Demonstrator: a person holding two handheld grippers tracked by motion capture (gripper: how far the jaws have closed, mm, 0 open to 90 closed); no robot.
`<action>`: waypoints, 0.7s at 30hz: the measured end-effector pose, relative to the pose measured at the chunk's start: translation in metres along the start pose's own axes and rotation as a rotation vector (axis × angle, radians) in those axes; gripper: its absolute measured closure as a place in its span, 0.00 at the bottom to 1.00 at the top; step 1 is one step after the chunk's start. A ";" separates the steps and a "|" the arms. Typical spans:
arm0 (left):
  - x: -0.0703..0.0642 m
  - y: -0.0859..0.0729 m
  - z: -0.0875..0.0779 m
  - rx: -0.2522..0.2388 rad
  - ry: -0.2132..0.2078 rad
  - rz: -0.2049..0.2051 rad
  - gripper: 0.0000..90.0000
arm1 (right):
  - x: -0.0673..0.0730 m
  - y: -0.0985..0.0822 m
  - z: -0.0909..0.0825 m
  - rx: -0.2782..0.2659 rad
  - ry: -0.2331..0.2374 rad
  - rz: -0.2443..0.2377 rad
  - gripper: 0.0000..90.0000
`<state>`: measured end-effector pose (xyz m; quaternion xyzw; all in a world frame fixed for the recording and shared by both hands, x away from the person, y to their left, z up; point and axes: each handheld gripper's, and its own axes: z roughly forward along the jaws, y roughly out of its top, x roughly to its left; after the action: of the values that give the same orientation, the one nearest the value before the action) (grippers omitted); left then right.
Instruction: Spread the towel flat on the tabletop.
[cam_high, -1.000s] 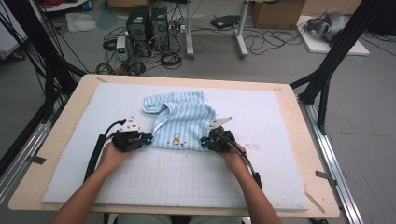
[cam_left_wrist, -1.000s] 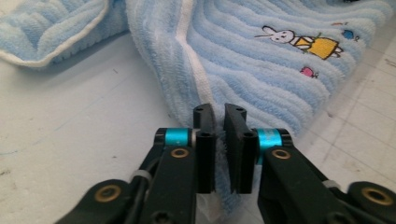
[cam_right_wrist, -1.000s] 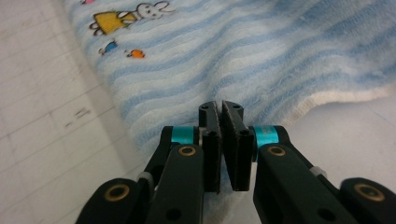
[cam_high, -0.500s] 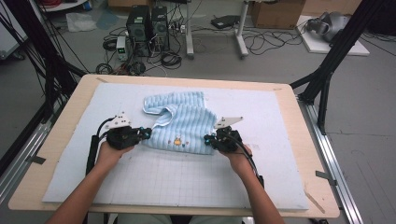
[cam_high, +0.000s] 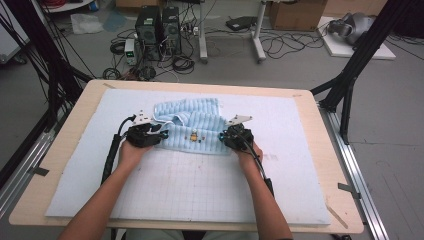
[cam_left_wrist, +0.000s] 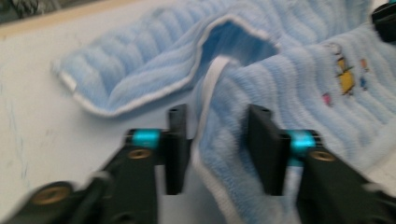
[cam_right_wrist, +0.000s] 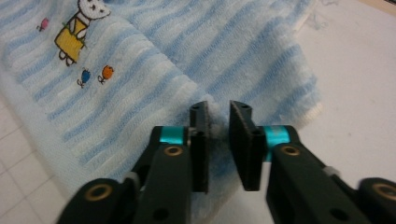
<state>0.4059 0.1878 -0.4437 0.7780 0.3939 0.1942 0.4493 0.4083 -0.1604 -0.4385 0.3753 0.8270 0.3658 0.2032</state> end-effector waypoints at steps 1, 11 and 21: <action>0.001 -0.002 -0.003 -0.006 0.008 -0.010 0.54 | 0.000 -0.001 -0.002 -0.005 -0.002 0.004 0.77; 0.005 -0.019 -0.032 0.006 -0.028 -0.026 0.48 | 0.000 -0.016 -0.045 -0.074 0.022 0.053 0.71; -0.012 -0.021 -0.021 0.085 -0.110 0.089 0.85 | 0.023 -0.032 -0.027 0.014 0.100 0.009 0.79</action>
<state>0.3755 0.1952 -0.4497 0.8224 0.3418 0.1543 0.4278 0.3623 -0.1686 -0.4466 0.3618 0.8370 0.3792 0.1575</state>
